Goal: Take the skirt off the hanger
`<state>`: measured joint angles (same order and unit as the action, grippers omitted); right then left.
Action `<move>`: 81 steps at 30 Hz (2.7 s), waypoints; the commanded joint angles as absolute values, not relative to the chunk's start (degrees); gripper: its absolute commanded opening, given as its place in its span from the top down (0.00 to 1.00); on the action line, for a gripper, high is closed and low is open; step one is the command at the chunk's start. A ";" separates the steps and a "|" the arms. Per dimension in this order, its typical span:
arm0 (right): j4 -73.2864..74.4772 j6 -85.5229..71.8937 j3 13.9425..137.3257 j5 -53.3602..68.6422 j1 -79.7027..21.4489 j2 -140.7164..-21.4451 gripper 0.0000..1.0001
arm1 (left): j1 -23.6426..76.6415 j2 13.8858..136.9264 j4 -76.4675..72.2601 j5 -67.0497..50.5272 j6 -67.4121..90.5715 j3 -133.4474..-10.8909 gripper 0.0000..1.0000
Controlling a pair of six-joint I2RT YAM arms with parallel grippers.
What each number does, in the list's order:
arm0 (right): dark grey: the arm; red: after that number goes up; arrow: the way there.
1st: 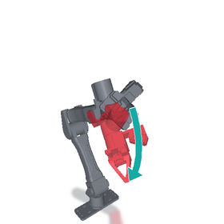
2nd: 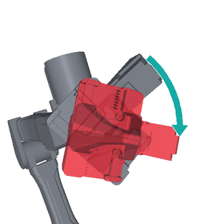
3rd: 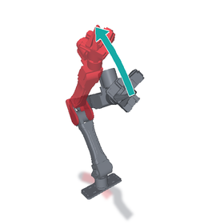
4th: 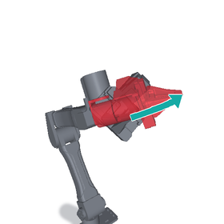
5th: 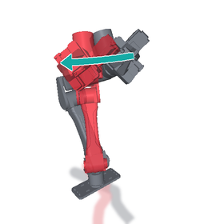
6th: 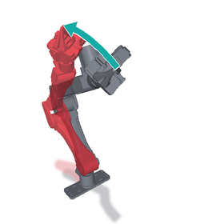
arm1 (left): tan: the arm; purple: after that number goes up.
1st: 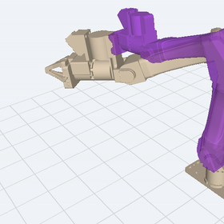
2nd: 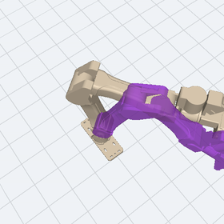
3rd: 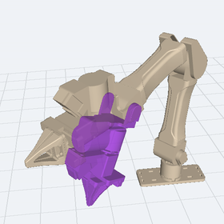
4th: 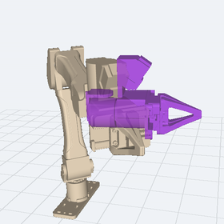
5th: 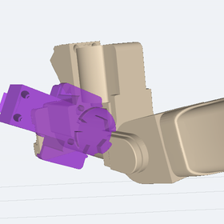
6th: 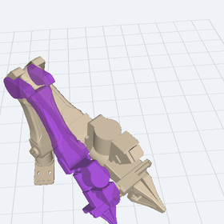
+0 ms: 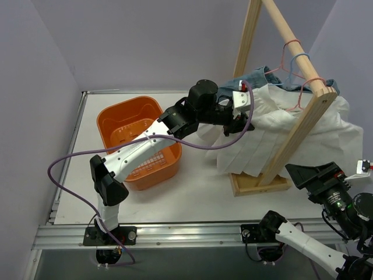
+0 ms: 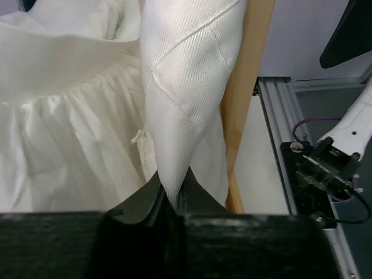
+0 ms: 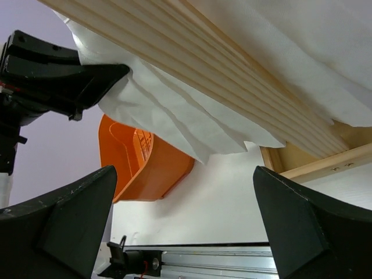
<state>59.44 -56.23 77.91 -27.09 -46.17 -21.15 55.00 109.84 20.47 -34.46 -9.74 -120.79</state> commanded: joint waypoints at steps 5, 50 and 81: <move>67.23 -54.67 82.79 -32.60 -46.49 -30.22 0.00 | 54.76 105.21 18.47 -32.96 3.76 -120.51 0.98; 55.20 -37.62 77.25 -15.91 -48.08 -44.21 0.04 | 41.48 61.35 31.45 -27.26 16.26 -74.27 0.98; 41.84 -13.09 104.23 38.48 -20.85 -55.19 0.07 | 41.48 55.28 32.43 -33.58 15.03 -67.94 0.98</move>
